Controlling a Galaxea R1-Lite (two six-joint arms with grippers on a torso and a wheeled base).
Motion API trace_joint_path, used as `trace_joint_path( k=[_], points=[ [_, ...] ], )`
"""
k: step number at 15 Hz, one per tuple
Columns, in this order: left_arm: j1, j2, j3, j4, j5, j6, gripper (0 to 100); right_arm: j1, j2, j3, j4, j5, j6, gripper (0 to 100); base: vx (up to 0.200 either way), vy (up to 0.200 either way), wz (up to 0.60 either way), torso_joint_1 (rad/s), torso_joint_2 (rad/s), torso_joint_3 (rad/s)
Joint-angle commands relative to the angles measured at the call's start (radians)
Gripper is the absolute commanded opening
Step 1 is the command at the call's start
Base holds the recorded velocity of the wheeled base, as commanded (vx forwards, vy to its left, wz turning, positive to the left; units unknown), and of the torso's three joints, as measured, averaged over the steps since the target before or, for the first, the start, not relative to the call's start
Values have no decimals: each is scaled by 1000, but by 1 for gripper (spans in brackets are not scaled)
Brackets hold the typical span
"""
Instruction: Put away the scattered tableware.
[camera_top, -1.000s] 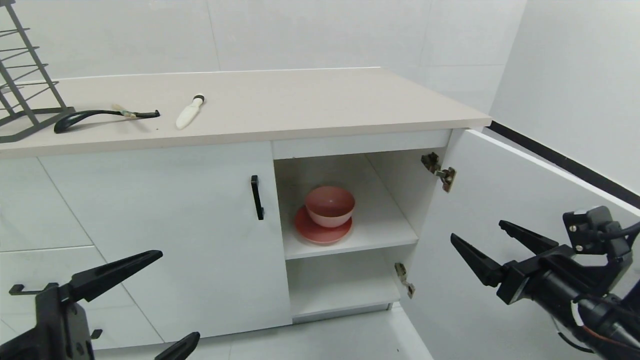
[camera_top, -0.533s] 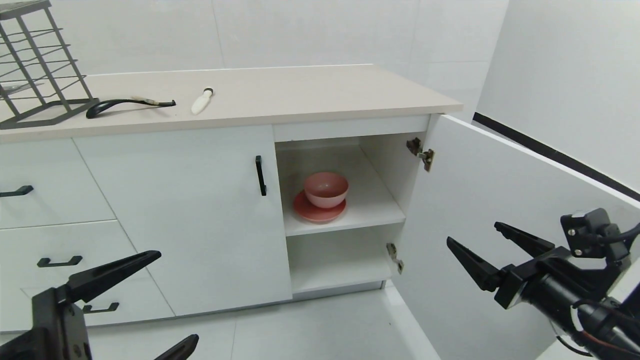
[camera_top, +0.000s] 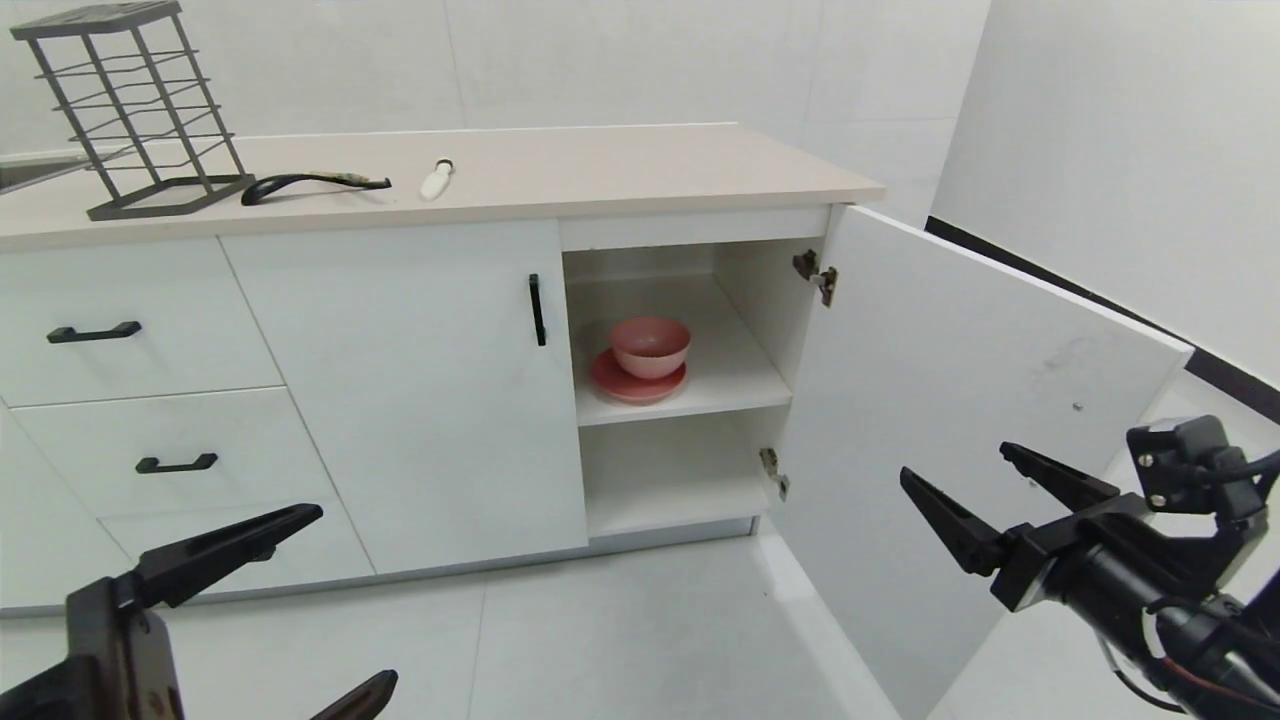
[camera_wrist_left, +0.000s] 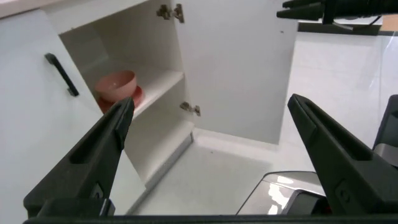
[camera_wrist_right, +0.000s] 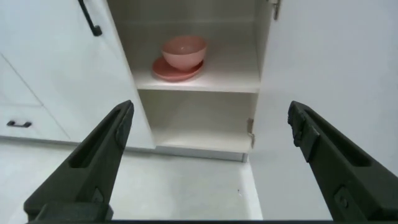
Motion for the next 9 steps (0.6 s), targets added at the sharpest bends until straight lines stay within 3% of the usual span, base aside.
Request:
trace_joint_path(
  k=[1, 9],
  points=[
    [6, 7, -2, 0, 0, 0, 100, -1, 2, 0, -2, 0, 0, 100, 0, -200, 0, 2, 2, 2],
    [2, 4, 0, -1, -2, 3, 100, 2, 2, 0, -2, 0, -5, 100, 0, -200, 0, 4, 3, 2]
  ],
)
